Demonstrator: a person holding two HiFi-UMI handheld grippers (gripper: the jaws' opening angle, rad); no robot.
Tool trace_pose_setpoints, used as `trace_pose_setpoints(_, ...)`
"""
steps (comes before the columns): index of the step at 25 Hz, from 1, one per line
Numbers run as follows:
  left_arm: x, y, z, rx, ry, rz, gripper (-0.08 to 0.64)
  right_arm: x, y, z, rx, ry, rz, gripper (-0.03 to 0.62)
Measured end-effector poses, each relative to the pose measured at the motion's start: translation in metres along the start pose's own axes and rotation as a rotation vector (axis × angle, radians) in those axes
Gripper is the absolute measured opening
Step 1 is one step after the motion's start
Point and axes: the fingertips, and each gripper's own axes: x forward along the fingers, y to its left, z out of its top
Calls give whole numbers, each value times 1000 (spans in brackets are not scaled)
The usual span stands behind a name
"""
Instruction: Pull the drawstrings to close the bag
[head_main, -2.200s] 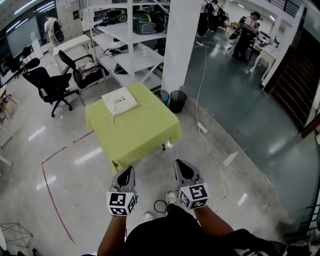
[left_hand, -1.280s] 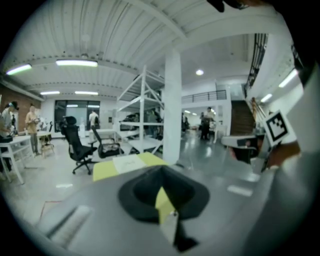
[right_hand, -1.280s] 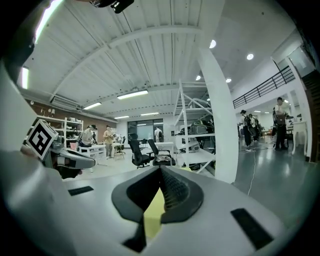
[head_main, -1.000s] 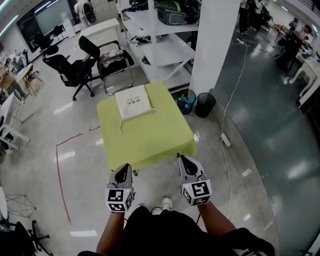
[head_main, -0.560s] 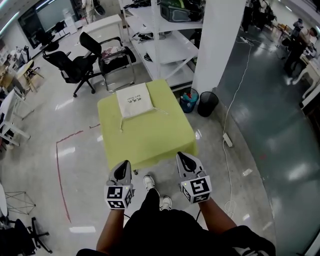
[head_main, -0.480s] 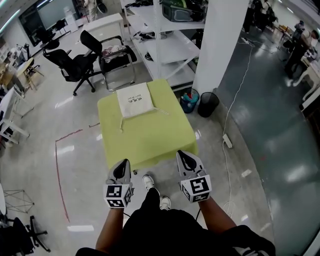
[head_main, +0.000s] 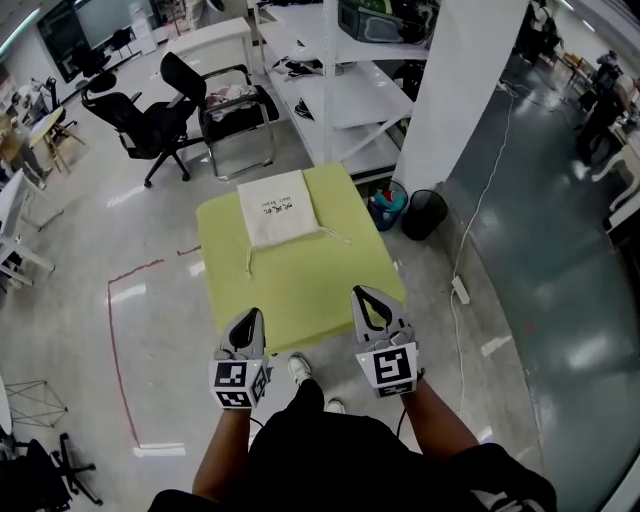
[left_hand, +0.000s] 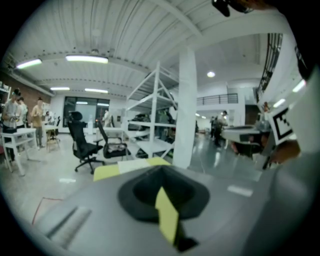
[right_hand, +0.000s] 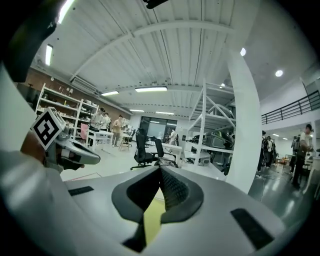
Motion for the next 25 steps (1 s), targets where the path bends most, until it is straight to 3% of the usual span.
trace_pose_setpoints(8,49,51,6,-10,23,-17,1,71,13,-15,36,84,23,5)
trace_pose_setpoints(17,84,96,-18,-43,77,-28,1,118,17,-44,-11,207,30,5)
trace_pose_setpoints(25,107,111,-45,-79,153,4,1,142,3,-81,-25,319,49,5)
